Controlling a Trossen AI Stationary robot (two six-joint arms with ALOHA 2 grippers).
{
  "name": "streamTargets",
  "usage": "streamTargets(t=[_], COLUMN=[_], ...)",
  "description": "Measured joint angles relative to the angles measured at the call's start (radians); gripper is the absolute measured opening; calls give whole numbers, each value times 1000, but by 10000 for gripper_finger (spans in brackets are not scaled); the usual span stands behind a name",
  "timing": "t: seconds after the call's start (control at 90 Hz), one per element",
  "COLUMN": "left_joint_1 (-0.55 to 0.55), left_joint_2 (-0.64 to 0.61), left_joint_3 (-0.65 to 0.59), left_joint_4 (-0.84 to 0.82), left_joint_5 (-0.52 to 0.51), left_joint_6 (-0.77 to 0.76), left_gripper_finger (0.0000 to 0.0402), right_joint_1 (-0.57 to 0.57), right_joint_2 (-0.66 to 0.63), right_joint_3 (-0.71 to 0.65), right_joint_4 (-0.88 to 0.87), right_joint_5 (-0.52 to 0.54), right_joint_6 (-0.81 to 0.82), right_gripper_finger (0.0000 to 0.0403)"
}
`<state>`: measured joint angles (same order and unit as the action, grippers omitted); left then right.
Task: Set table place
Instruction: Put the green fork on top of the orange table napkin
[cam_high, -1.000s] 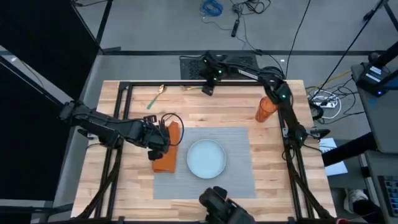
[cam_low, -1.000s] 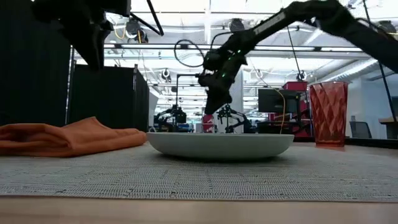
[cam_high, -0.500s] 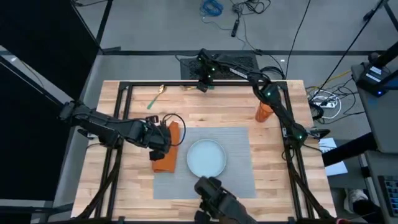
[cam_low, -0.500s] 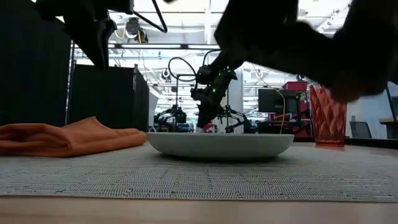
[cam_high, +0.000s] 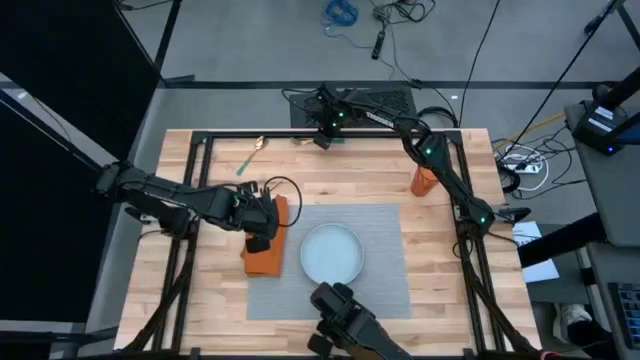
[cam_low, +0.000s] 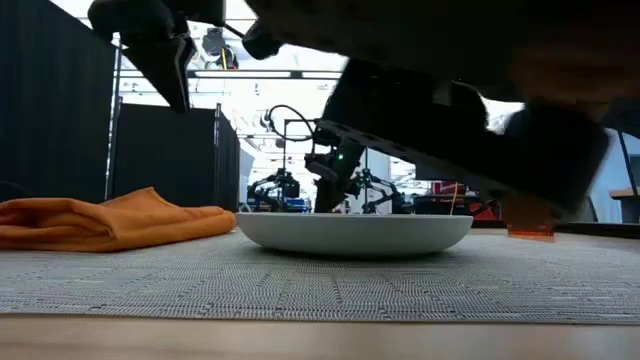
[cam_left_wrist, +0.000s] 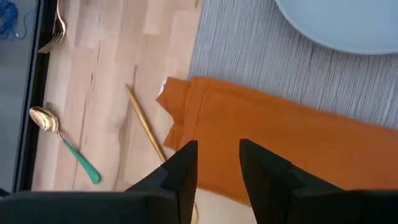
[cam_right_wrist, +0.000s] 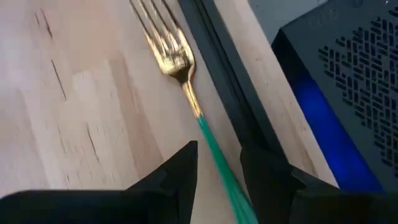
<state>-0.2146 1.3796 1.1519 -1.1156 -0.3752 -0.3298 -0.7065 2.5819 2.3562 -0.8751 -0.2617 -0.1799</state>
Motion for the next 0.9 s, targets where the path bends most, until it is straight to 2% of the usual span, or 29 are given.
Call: streamTargets(t=[0.056, 0.167, 0.444, 0.9], left_joint_1=[0, 0, -1, -2], left_joint_2=[0, 0, 0, 0], left_joint_3=[0, 0, 0, 0], left_joint_4=[11, 10, 9, 9], left_joint_5=[0, 0, 1, 7], left_joint_6=[0, -2, -4, -4], left_gripper_finger=[105, 105, 105, 105], right_joint_1=[2, 5, -2, -34], right_joint_2=[0, 0, 0, 51], right_joint_3=[0, 0, 0, -1], right_joint_4=[26, 84, 95, 38], right_joint_5=[-22, -143, -236, -213], right_joint_6=[32, 67, 86, 99], right_gripper_finger=[112, 112, 112, 112])
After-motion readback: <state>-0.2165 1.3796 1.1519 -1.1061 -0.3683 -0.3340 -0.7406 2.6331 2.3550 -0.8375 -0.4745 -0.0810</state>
